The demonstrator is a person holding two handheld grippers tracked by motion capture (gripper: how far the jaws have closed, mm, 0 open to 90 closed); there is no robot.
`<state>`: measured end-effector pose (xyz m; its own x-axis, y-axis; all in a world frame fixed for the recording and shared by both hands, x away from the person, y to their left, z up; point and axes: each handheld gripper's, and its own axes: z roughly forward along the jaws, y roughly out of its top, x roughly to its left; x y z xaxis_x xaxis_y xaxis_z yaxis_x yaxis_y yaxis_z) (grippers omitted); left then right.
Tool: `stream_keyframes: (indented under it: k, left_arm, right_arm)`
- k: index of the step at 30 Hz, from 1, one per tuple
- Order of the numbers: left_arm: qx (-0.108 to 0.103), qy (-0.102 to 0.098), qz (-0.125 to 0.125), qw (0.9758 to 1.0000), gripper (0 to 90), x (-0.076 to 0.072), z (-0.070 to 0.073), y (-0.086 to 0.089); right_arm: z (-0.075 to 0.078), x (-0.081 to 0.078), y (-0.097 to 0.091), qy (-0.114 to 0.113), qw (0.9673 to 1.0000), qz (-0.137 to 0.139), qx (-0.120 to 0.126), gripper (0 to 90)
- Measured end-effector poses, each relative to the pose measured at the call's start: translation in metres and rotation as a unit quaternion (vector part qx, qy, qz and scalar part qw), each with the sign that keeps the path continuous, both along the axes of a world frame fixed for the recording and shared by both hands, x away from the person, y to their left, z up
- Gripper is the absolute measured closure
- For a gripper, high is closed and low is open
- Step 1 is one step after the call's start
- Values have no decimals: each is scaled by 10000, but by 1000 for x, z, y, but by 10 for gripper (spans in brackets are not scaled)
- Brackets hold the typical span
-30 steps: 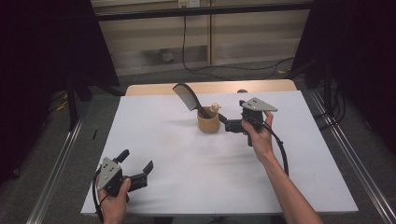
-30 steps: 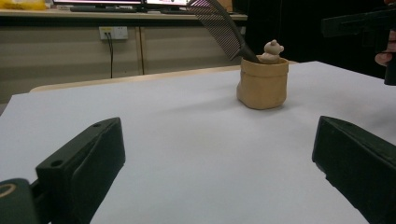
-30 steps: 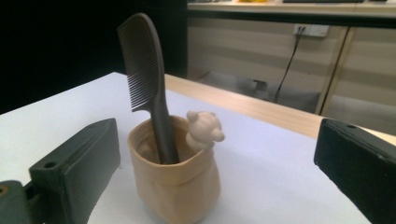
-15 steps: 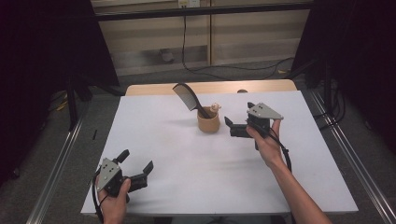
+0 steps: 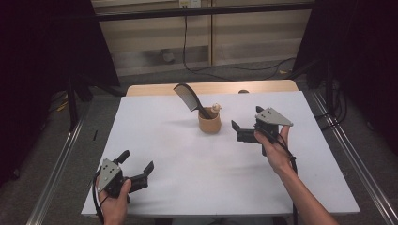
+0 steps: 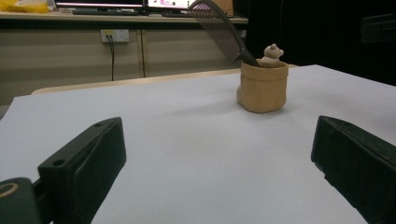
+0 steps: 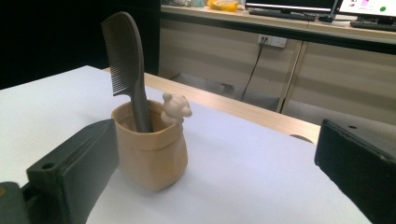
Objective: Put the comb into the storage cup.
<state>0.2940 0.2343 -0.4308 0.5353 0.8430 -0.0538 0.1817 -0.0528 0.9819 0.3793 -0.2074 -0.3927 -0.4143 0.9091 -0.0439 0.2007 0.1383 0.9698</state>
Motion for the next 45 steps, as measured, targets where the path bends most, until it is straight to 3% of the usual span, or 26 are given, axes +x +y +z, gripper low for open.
stream_keyframes:
  k: [13, 18, 31, 45]
  left_arm:
    - [-34, -20, 0, 10000, 32, -1, 1, 1]
    - [-63, -33, 61, 10000, 33, -1, 1, 3]
    - [2, -4, 101, 9999, 33, -2, 1, 2]
    - [43, -14, 84, 10000, 33, -3, 0, 2]
  right_arm:
    - [-10, -16, -11, -142, 9996, -171, 145, 0]
    - [-10, -27, -15, -384, 9989, -199, 174, 0]
    - [-15, -44, -28, -197, 9990, -221, 322, 0]
    - [-14, -66, -53, -230, 9981, -391, 408, 0]
